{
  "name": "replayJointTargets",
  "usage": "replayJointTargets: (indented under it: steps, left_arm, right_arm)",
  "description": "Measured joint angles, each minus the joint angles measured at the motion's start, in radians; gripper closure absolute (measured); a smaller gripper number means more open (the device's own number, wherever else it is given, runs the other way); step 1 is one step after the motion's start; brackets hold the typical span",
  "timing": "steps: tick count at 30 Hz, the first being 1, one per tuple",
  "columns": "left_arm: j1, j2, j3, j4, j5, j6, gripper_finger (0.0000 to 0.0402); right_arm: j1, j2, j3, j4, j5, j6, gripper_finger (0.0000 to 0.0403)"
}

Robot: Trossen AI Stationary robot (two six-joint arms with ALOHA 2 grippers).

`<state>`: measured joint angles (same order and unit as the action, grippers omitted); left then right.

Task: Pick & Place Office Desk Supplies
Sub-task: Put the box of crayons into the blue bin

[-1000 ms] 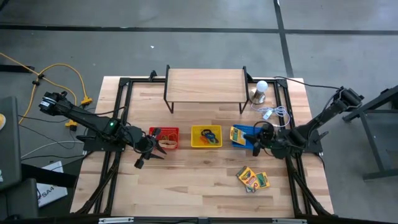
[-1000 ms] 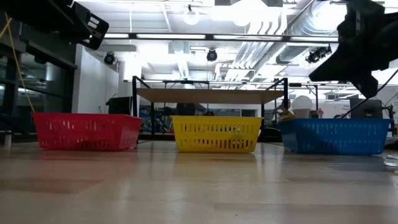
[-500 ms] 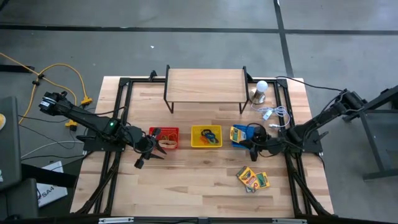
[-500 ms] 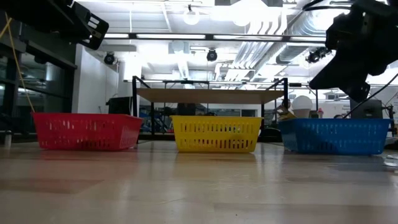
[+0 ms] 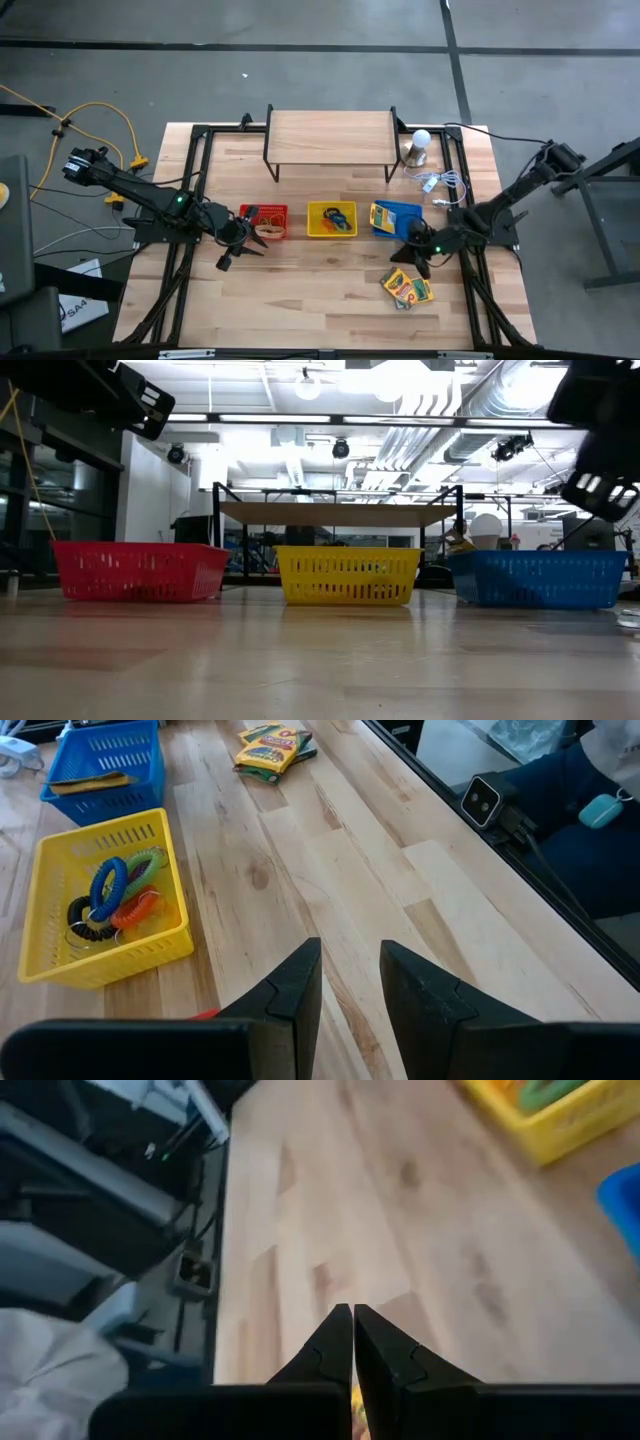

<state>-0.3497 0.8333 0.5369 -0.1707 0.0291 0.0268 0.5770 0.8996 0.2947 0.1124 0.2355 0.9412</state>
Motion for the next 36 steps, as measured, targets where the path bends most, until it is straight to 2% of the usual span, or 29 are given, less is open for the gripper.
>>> replayJointTargets:
  steps: [11, 21, 24, 30, 36]
  left_arm:
    - [0.000, 0.000, 0.000, 0.000, 0.000, 0.000, 0.0302]
    - [0.000, 0.000, 0.000, 0.000, 0.000, 0.000, 0.0302]
    - [0.000, 0.000, 0.000, 0.000, 0.000, 0.000, 0.0302]
    - [0.000, 0.000, 0.000, 0.000, 0.000, 0.000, 0.0302]
    - [0.000, 0.000, 0.000, 0.000, 0.000, 0.000, 0.0302]
  right_arm:
    - [0.173, 0.000, 0.000, 0.026, 0.108, 0.081, 0.0401]
    - [0.178, 0.000, 0.002, 0.024, 0.132, 0.070, 0.0401]
    - [0.168, 0.001, 0.051, -0.005, 0.132, 0.026, 0.0401]
    - [0.167, 0.013, 0.240, -0.263, 0.154, -0.026, 0.0401]
    - [0.166, 0.100, 0.421, -0.524, 0.183, 0.036, 0.0401]
